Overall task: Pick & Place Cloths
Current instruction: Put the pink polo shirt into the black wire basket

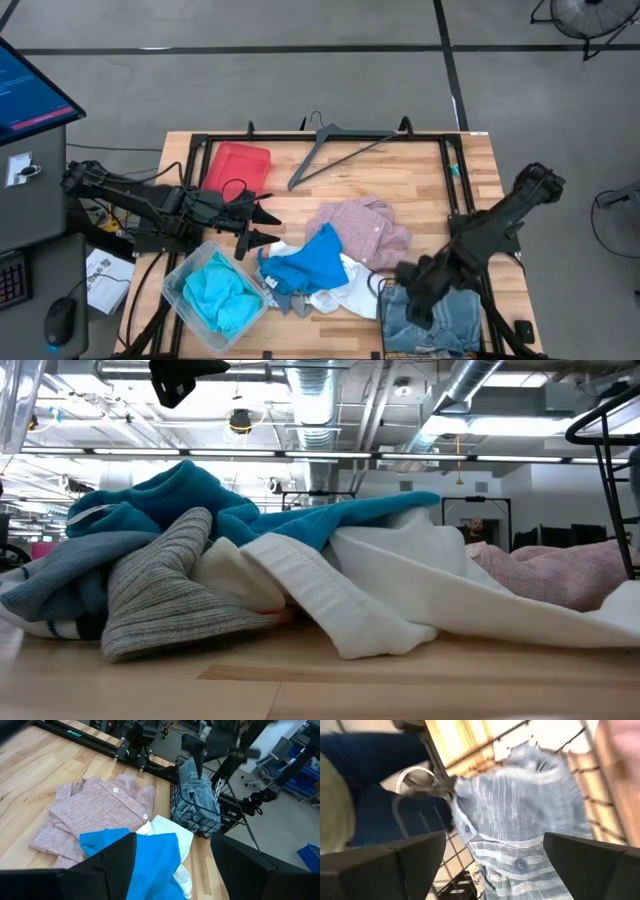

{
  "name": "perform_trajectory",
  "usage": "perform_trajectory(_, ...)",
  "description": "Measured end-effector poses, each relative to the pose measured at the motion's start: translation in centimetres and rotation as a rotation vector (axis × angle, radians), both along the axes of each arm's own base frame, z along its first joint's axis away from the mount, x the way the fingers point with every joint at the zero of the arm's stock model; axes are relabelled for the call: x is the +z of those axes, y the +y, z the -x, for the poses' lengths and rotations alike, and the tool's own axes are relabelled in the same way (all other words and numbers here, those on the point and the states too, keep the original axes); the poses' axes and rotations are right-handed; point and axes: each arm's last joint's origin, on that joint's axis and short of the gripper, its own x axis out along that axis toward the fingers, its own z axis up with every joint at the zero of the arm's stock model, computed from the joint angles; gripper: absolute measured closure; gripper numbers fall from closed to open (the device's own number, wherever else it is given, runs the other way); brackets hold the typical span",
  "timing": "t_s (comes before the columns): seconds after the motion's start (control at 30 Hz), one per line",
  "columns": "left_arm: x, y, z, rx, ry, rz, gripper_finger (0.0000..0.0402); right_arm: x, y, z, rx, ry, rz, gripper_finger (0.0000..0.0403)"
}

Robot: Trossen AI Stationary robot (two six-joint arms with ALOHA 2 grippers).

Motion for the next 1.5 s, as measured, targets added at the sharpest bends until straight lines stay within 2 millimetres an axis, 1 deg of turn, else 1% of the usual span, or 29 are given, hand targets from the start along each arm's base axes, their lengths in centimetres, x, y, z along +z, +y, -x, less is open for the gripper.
perform_trajectory(0.1,0.0,0.0,0.0,0.0,0.0,0.0,0.016,1.8,-2.1,-0.1,-0.007,-0.082,0.012,0.0074)
perform_trajectory(0.2,0.0,0.0,0.0,0.0,0.0,0.0,0.016,2.8,-4.6,-0.7,-0.028,-0.224,0.133,0.0076)
perform_trajectory(0.3,0.0,0.0,0.0,-0.004,0.001,0.001,0.016,3.1,-7.1,-1.8,-0.04,-0.307,0.286,0.0076)
perform_trajectory(0.4,0.0,0.0,0.0,-0.003,0.001,0.001,0.016,2.4,-9.1,-3.4,-0.003,-0.299,0.391,0.0076)
perform_trajectory(0.5,0.0,0.0,0.0,-0.004,0.001,0.001,0.016,0.7,-10.8,-5.5,0.046,-0.23,0.464,0.0076)
perform_trajectory(0.63,0.0,0.0,0.0,-0.003,0.001,0.001,0.016,-2.6,-12.4,-8.1,0.109,-0.095,0.532,0.0072)
perform_trajectory(0.73,0.0,0.0,0.0,-0.003,0.001,0.0,0.016,-5.3,-13.2,-9.5,0.149,0.017,0.555,0.0066)
perform_trajectory(0.83,0.0,0.0,0.0,-0.002,0.002,0.0,0.016,-7.7,-13.4,-10.6,0.212,0.094,0.556,0.006)
perform_trajectory(0.97,0.0,0.0,0.0,-0.002,0.002,0.0,0.016,-10.7,-13.5,-11.7,0.288,0.163,0.561,0.0058)
perform_trajectory(1.07,0.0,0.0,0.0,0.002,0.002,-0.002,0.016,-13.4,-13.8,-12.0,0.298,0.165,0.501,0.0058)
perform_trajectory(1.17,0.0,0.0,0.0,0.002,0.002,-0.003,0.016,-15.9,-14.3,-11.5,0.296,0.154,0.441,0.006)
perform_trajectory(1.23,0.0,0.0,0.0,-0.003,0.001,-0.018,0.016,-16.6,-14.8,-11.4,0.285,0.136,0.44,0.0065)
perform_trajectory(1.3,0.0,0.0,0.0,-0.005,0.0,-0.019,0.016,-16.9,-15.2,-11.2,0.271,0.133,0.457,0.0079)
perform_trajectory(1.37,0.0,0.0,0.0,-0.004,0.001,-0.02,0.016,-16.9,-15.6,-11.2,0.255,0.13,0.484,0.0105)
perform_trajectory(1.43,0.0,0.0,0.0,-0.005,-0.001,-0.019,0.016,-16.7,-16.0,-11.2,0.234,0.112,0.496,0.0145)
perform_trajectory(1.5,0.0,0.0,0.0,-0.005,0.0,-0.019,0.016,-16.6,-16.5,-11.4,0.212,0.085,0.502,0.0196)
